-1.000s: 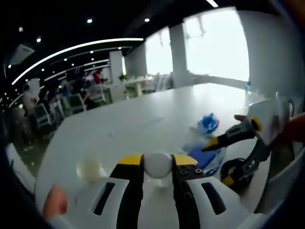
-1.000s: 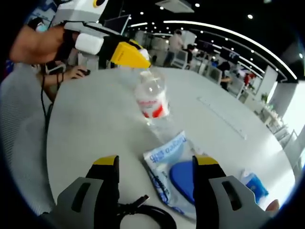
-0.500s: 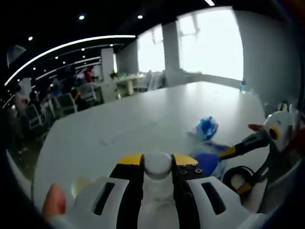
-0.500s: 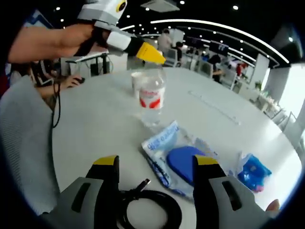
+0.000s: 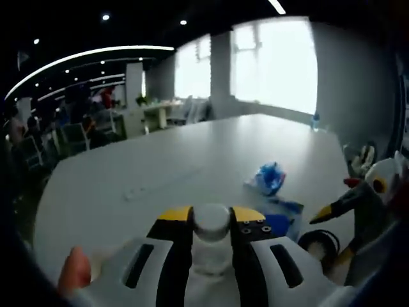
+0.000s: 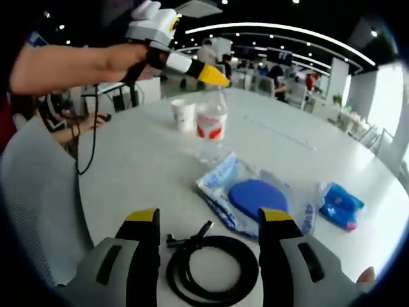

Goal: Arrange the tabletop items into an orderly group along one side of the table until the central work area is clear of visible clutter.

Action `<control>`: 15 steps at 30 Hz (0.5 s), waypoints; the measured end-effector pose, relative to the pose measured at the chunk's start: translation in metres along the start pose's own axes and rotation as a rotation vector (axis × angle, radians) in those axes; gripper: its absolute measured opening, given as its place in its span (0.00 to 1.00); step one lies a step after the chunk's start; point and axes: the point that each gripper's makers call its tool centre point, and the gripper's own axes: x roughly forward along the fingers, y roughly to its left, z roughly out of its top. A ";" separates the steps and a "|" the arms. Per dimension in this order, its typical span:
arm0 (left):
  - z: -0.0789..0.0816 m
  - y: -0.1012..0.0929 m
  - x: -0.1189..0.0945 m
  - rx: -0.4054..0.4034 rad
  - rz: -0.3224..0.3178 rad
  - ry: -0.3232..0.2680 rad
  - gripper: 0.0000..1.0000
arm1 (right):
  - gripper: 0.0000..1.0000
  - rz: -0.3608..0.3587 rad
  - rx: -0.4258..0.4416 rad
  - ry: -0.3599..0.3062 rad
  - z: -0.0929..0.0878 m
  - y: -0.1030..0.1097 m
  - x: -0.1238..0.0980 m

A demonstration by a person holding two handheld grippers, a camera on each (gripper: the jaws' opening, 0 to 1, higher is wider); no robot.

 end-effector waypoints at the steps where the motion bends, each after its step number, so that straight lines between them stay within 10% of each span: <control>1: 0.000 -0.001 0.000 0.003 -0.002 0.002 0.20 | 0.62 -0.001 0.003 0.000 0.000 0.000 0.000; 15: -0.001 0.001 -0.002 0.008 -0.095 0.017 0.20 | 0.62 -0.004 0.005 -0.006 0.004 0.001 -0.001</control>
